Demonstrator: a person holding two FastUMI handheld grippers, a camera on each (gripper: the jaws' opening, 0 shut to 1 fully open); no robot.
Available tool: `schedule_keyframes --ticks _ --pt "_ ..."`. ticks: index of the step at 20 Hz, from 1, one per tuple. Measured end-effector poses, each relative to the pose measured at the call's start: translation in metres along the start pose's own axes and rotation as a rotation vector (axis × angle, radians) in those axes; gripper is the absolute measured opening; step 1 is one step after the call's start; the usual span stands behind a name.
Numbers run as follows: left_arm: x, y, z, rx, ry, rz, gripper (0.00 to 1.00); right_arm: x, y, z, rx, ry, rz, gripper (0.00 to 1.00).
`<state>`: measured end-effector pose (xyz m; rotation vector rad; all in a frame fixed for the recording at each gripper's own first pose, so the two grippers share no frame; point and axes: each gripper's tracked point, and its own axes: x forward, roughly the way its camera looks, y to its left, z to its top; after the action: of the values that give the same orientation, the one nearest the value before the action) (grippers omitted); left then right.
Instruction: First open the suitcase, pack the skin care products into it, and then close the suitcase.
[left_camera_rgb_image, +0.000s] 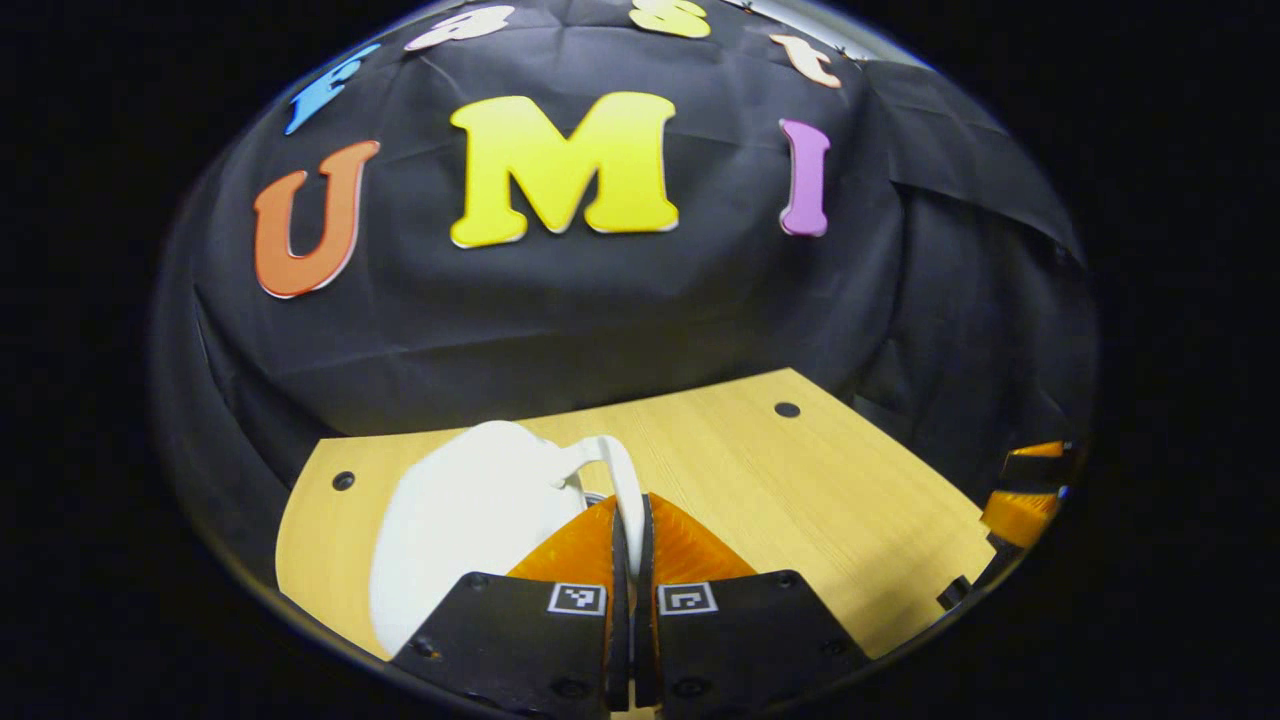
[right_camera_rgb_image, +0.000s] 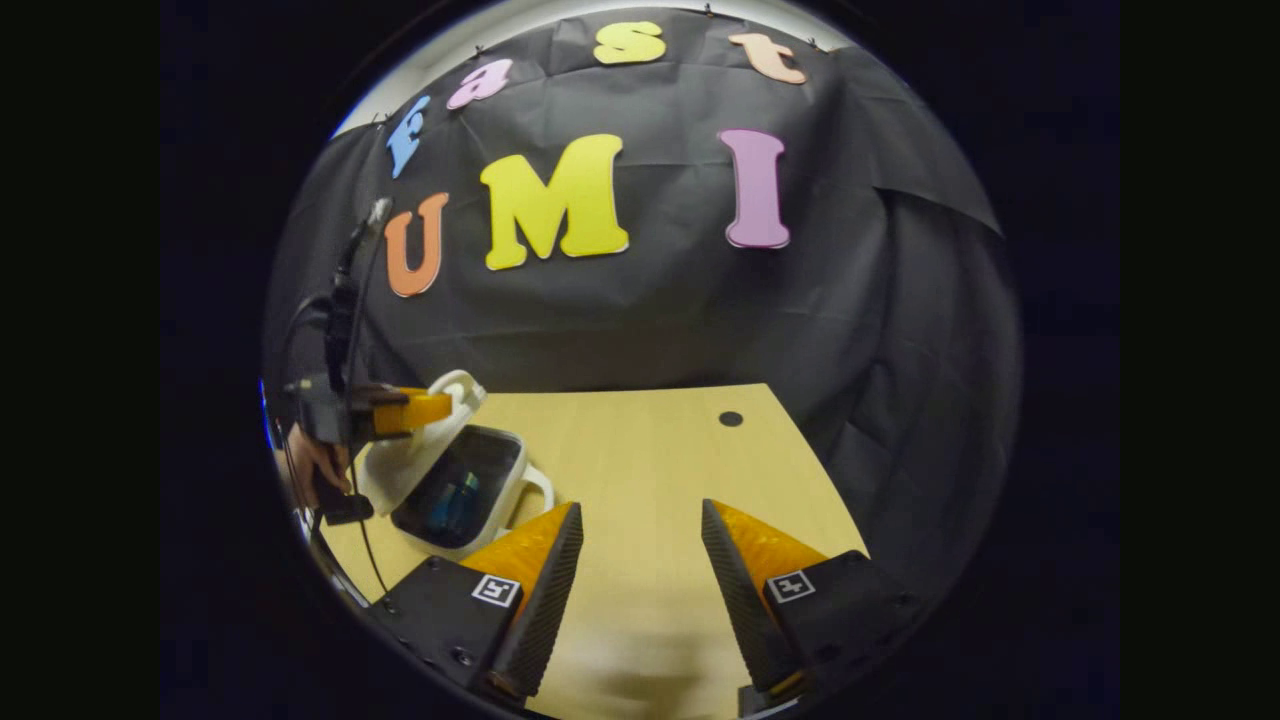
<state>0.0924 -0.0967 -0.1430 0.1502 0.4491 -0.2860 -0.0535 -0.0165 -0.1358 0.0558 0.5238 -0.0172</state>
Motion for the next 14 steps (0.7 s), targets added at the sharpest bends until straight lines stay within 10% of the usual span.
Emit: schedule_keyframes --ticks 10,14 --pt "0.064 -0.045 -0.074 0.029 0.172 0.049 0.07 0.017 -0.040 -0.013 0.001 0.057 0.036 0.70" --pt "0.064 -0.059 -0.080 -0.068 0.183 0.063 0.25 0.028 -0.040 -0.008 -0.027 0.058 0.100 0.71"
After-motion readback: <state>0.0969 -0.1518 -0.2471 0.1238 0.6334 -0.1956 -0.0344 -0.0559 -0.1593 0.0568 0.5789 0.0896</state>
